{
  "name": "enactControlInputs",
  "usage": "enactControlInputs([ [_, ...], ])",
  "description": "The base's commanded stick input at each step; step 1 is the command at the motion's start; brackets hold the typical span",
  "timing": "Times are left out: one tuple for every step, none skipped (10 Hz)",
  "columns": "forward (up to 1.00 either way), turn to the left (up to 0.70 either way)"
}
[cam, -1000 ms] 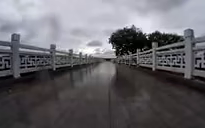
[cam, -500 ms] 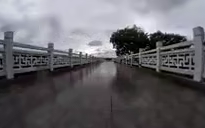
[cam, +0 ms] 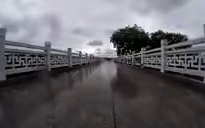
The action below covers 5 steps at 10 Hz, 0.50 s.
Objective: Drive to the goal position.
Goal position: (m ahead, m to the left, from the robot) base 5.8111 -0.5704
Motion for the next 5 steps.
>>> enactControlInputs([
  [0.57, -0.07],
  [0.57, -0.01],
  [0.56, 0.0],
  [0.57, 0.0],
  [0.57, 0.0],
])
